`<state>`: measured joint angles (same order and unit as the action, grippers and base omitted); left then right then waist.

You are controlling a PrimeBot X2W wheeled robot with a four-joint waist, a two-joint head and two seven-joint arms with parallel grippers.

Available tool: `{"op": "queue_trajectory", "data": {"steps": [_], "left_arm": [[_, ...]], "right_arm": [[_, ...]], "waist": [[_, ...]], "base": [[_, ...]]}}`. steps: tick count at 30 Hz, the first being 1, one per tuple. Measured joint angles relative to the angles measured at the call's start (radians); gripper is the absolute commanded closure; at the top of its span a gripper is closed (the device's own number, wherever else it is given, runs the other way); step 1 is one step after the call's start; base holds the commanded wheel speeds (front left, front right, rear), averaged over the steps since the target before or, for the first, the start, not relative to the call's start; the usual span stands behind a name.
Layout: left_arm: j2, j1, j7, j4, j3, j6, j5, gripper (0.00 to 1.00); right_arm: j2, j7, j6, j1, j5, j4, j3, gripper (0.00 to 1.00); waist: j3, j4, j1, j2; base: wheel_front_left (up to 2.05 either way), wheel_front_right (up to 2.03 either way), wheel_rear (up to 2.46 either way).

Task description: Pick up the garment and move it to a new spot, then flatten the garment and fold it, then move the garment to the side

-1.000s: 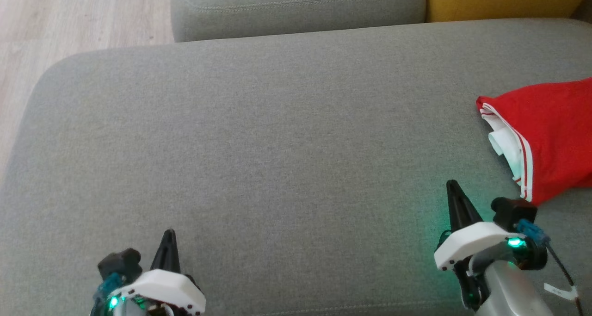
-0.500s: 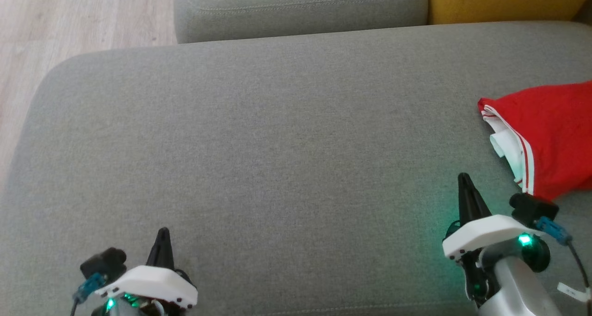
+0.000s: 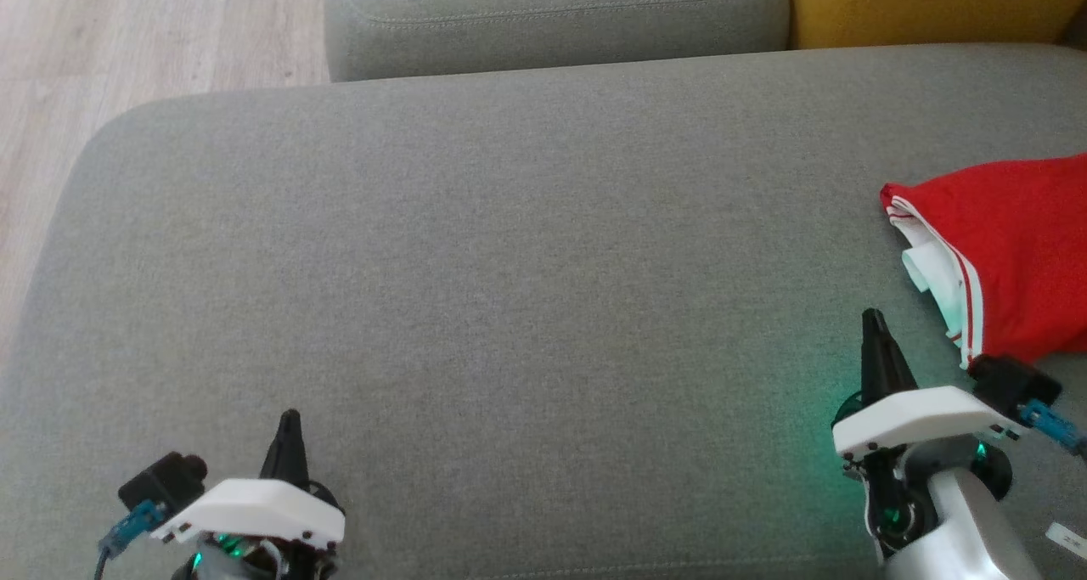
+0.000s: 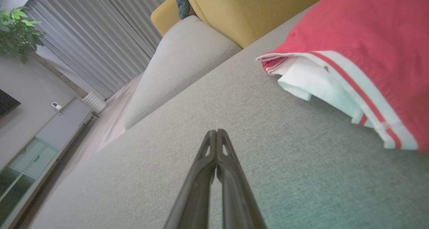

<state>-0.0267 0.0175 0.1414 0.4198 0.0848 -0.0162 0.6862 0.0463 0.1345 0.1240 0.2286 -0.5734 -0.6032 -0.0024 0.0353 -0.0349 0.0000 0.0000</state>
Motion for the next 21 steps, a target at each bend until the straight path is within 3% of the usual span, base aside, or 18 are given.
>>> {"op": "queue_trajectory", "data": {"steps": [21], "left_arm": [[-0.001,0.008,-0.063,-0.034,-0.037,0.035,0.234,1.0]], "right_arm": [[0.0,-0.064,0.0,-0.038,-0.263,0.081,-0.033,1.0]], "waist": [[-0.008,0.009,0.0,0.0]], "base": [[0.0,0.0,0.0]]}}
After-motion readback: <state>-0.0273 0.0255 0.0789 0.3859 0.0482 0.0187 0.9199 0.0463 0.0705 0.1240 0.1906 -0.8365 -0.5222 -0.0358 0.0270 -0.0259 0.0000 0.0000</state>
